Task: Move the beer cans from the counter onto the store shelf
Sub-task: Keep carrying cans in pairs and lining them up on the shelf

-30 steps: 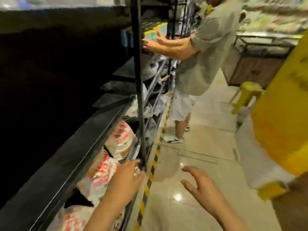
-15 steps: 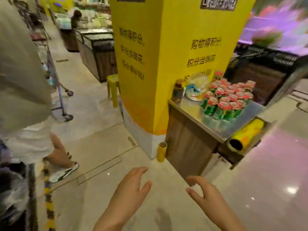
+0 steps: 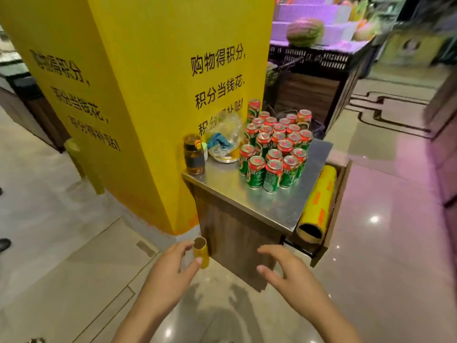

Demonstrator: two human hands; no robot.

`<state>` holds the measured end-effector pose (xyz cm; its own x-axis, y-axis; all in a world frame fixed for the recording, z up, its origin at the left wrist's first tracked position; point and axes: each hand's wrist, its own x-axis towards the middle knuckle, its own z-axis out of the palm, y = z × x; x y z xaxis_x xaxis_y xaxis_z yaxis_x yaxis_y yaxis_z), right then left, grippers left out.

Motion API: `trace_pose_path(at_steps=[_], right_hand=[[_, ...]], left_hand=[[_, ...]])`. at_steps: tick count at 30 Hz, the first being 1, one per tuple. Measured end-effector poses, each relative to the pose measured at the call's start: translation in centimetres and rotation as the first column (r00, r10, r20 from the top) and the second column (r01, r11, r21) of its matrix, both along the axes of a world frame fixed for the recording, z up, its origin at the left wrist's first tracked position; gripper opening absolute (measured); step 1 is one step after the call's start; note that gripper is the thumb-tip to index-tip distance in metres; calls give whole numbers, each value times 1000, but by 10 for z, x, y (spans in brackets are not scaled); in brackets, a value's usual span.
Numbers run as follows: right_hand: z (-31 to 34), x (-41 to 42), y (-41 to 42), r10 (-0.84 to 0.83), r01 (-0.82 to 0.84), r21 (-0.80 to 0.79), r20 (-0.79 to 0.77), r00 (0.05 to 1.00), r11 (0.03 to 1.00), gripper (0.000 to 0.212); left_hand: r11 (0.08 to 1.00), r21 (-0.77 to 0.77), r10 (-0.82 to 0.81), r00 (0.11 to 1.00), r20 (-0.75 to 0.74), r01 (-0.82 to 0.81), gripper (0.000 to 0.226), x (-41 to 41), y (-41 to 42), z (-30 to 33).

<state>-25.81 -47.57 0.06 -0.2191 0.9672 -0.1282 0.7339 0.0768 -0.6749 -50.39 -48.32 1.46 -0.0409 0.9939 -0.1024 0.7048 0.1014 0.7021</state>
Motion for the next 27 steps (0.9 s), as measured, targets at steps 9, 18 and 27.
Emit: trace_pose_path(at_steps=[9, 18, 27], right_hand=[[12, 82, 114, -235, 238, 29, -87, 968, 971, 24], [13, 160, 229, -271, 274, 66, -48, 961, 960, 28], [24, 143, 342, -143, 149, 144, -51, 988, 978, 33]], left_hand=[[981, 15, -194, 978, -74, 196, 43, 84, 190, 20], [944, 76, -313, 944, -102, 322, 41, 186, 298, 33], [958, 97, -248, 951, -186, 269, 40, 161, 383, 29]])
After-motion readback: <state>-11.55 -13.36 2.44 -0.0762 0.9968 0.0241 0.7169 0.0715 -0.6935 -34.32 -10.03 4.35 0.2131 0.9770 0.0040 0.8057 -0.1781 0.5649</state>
